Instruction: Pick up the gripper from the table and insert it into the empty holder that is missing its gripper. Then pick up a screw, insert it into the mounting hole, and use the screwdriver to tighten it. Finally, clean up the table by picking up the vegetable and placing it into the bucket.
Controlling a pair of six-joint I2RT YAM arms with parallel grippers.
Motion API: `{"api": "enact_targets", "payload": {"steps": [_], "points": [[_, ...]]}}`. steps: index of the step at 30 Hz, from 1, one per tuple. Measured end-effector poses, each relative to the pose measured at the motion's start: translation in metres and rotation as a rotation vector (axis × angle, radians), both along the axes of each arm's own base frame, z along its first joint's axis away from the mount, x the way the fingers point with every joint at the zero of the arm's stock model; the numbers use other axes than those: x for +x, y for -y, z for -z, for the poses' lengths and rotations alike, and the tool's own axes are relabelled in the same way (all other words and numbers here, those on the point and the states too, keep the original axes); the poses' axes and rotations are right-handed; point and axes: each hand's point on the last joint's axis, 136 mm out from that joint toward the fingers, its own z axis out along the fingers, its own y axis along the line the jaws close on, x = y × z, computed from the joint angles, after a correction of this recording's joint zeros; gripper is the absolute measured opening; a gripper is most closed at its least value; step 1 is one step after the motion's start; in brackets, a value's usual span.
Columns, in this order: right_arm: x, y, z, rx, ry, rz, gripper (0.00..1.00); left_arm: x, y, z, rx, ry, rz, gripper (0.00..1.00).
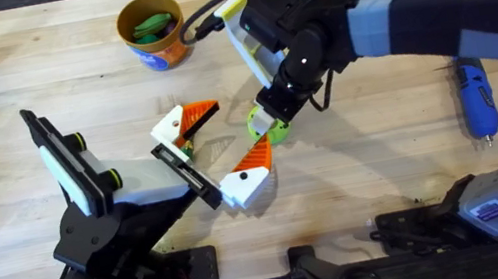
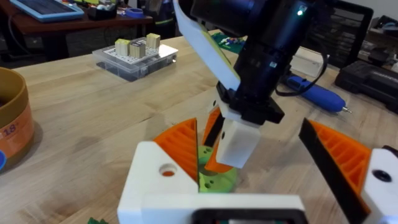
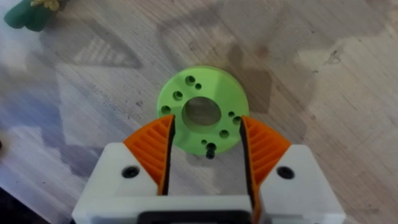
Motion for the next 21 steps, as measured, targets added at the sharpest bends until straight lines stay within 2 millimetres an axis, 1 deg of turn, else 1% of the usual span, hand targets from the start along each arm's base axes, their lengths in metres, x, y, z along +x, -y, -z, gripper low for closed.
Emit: {"api": "enact_targets", "payload": {"steps": [5, 8, 9, 11, 18, 20, 21], "points": [[-0.008, 0.005, 0.002, -0.029, -0.03, -0.005, 0.548, 0.0, 0.0, 0.0, -0.001, 0.0, -0.001, 0.987], [-0.018, 0.013, -0.009, -0.054, -0.061, 0.003, 0.548, 0.0, 0.0, 0.0, -0.001, 0.0, 0.0, 0.987], [-0.019, 0.015, -0.017, -0.052, -0.055, 0.007, 0.548, 0.0, 0.0, 0.0, -0.001, 0.0, -0.001, 0.987], [-0.02, 0.019, -0.039, -0.031, -0.011, 0.012, 0.548, 0.0, 0.0, 0.0, -0.001, 0.0, -0.001, 0.987], [-0.029, 0.049, -0.131, 0.077, 0.248, 0.084, 0.548, 0.0, 0.0, 0.0, -0.001, 0.0, -0.001, 0.987], [-0.034, 0.057, -0.151, 0.12, 0.31, 0.11, 0.548, 0.0, 0.0, 0.0, -0.001, 0.0, -0.001, 0.987], [-0.037, 0.06, -0.156, 0.137, 0.33, 0.123, 0.548, 0.0, 0.0, 0.0, -0.001, 0.0, -0.001, 0.987]]}}
